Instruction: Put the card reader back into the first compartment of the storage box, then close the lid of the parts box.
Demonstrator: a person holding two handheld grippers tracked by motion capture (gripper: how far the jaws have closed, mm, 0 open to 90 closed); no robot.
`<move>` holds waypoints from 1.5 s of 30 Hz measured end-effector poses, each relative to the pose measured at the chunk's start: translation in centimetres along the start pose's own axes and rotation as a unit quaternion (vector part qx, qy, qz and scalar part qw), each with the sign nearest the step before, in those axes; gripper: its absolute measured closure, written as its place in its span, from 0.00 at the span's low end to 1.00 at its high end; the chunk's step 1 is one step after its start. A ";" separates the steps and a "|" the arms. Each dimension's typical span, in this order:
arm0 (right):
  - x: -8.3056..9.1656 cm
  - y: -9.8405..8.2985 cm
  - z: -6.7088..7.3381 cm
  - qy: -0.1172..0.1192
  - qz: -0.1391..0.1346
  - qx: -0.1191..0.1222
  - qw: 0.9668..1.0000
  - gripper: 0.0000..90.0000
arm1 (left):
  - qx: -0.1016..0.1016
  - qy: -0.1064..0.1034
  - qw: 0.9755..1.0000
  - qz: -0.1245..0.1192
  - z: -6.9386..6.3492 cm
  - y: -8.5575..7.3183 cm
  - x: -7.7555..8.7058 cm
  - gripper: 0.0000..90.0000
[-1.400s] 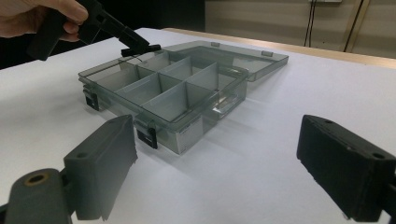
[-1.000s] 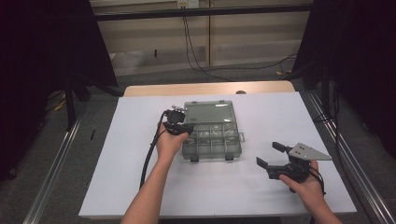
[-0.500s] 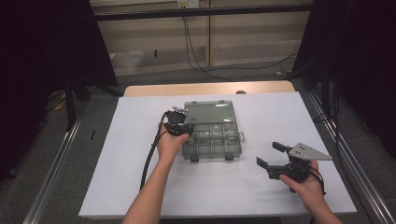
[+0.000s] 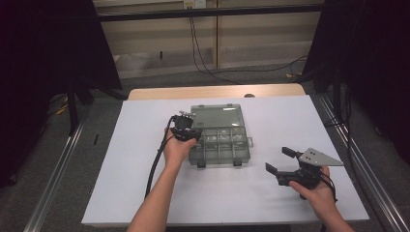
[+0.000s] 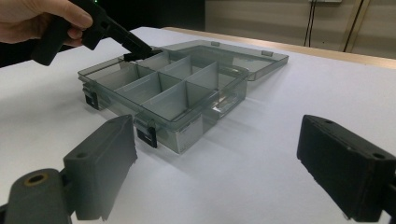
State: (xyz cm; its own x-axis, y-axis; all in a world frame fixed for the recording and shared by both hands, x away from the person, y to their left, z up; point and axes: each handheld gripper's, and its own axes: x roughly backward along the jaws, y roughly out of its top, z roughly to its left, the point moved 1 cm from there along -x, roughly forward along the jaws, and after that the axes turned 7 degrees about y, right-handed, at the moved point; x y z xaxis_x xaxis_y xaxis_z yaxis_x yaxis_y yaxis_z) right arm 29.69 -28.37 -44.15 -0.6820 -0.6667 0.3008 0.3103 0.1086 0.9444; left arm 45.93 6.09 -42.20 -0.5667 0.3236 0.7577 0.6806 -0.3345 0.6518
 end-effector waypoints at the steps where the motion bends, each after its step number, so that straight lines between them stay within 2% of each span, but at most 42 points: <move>1: 0.0 0.0 0.0 0.000 0.000 0.000 1.000 0.12 | 0.000 -0.001 1.000 0.000 0.0 0.0 0.0 0.82; 6: 0.0 0.0 0.0 0.000 -0.001 -0.001 1.000 0.12 | -0.002 0.001 1.000 -0.001 0.0 0.0 0.0 0.81; 15: -0.1 0.0 0.0 -0.001 0.002 -0.001 1.000 0.12 | 0.005 -0.004 1.000 -0.020 0.2 0.3 0.7 0.72; 22: -0.2 -0.1 0.0 -0.001 0.006 -0.002 1.000 0.12 | 0.014 -0.008 0.999 -0.038 0.7 0.4 1.4 0.57; 29: -0.7 -0.1 -0.2 -0.003 0.012 -0.005 1.000 0.12 | 0.024 -0.003 0.999 -0.046 1.4 0.6 1.7 0.33; 45: -2.6 0.4 -1.3 -0.029 0.036 -0.026 0.999 0.11 | 0.020 0.001 0.998 -0.067 2.7 0.7 2.1 0.19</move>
State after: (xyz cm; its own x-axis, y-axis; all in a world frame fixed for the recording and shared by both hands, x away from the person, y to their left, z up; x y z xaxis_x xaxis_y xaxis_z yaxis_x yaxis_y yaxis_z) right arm 32.47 -27.56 -44.77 -0.6931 -0.6152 0.3757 0.3930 0.1144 0.9124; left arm 46.44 8.91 -40.24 -0.6551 0.3606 0.6640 0.6168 -0.2523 0.7456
